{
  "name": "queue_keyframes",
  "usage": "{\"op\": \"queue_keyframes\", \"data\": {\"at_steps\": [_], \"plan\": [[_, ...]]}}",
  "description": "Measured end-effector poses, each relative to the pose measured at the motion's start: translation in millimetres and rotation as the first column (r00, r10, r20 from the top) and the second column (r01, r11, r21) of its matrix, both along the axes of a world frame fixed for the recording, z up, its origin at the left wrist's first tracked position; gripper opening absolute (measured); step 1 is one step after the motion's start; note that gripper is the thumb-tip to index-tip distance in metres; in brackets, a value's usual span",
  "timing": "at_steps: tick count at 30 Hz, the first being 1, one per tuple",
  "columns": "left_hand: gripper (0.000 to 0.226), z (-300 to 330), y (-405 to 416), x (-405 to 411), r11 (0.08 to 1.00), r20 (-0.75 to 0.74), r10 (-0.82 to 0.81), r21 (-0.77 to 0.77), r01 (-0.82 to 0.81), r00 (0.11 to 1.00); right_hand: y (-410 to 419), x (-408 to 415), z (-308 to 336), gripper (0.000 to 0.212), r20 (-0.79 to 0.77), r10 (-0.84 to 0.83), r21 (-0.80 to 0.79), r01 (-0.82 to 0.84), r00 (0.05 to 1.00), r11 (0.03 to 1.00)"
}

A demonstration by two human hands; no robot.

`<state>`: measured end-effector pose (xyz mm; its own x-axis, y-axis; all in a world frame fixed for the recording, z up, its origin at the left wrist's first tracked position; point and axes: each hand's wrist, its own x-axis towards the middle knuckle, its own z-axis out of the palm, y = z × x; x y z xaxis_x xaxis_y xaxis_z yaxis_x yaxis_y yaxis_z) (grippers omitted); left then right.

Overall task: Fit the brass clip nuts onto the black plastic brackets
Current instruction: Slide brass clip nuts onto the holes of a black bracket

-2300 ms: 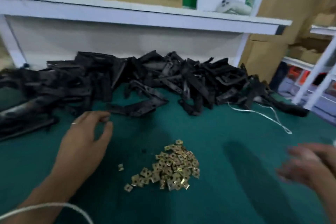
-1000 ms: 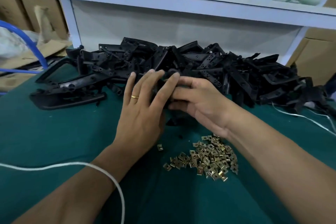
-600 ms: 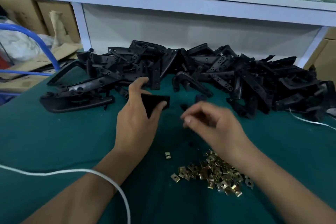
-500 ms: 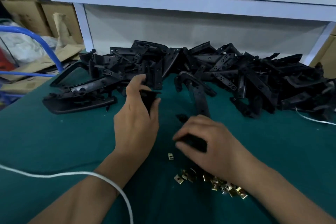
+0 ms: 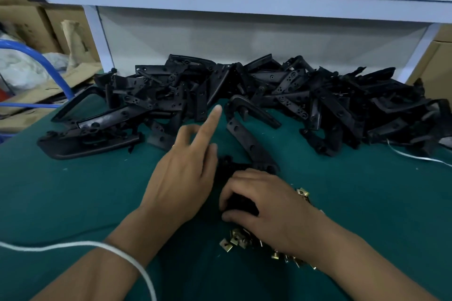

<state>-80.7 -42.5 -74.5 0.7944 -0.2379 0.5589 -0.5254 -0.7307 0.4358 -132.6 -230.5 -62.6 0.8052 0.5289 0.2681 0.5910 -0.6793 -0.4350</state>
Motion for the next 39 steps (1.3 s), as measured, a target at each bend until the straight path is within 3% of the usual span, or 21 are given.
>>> {"op": "queue_keyframes", "data": {"at_steps": [3, 5, 8, 10, 14, 18, 28, 32, 39], "plan": [[0.043, -4, 14, 12, 0.997, 0.074, 0.075, 0.004, -0.075, 0.994, -8, -1, 0, 0.009, -0.177, -0.023, 0.275, 0.071, 0.984, 0.959], [0.046, -2, 27, 23, 0.981, 0.096, 0.143, 0.121, -0.154, 0.985, -13, 1, 4, 0.011, -0.305, -0.010, 0.505, 0.171, 0.952, 0.846], [0.064, -4, 35, 28, 0.954, -0.127, 0.120, 0.290, -0.079, 0.985, -21, 7, 5, 0.012, -0.387, 0.026, 0.719, 0.283, 0.922, 0.635], [0.052, -8, 35, 29, 0.948, -0.178, 0.129, 0.311, -0.069, 0.976, -25, 11, 5, 0.017, -0.423, 0.096, 0.805, 0.325, 0.901, 0.496], [0.070, -9, 30, 25, 0.911, -0.129, 0.181, 0.396, -0.117, 0.975, -32, 16, 7, 0.029, -0.424, -0.001, 0.820, 0.385, 0.905, 0.424], [0.059, -10, 26, 23, 0.887, -0.119, 0.148, 0.455, -0.079, 0.982, -36, 19, 5, 0.029, -0.402, -0.107, 0.835, 0.412, 0.909, 0.363], [0.050, -4, 13, 5, 0.986, -0.085, 0.028, 0.167, -0.013, 0.996, -40, 23, -1, 0.026, -0.387, -0.073, 0.883, 0.392, 0.919, 0.257], [0.061, -4, 4, 3, 0.998, -0.137, 0.033, 0.059, -0.026, 0.990, -39, 24, -3, 0.029, -0.377, -0.044, 0.890, 0.375, 0.925, 0.260], [0.059, -2, 2, -1, 0.978, -0.117, -0.089, 0.177, 0.109, 0.989, -39, 23, 0, 0.018, -0.351, -0.026, 0.919, 0.350, 0.936, 0.183]]}}
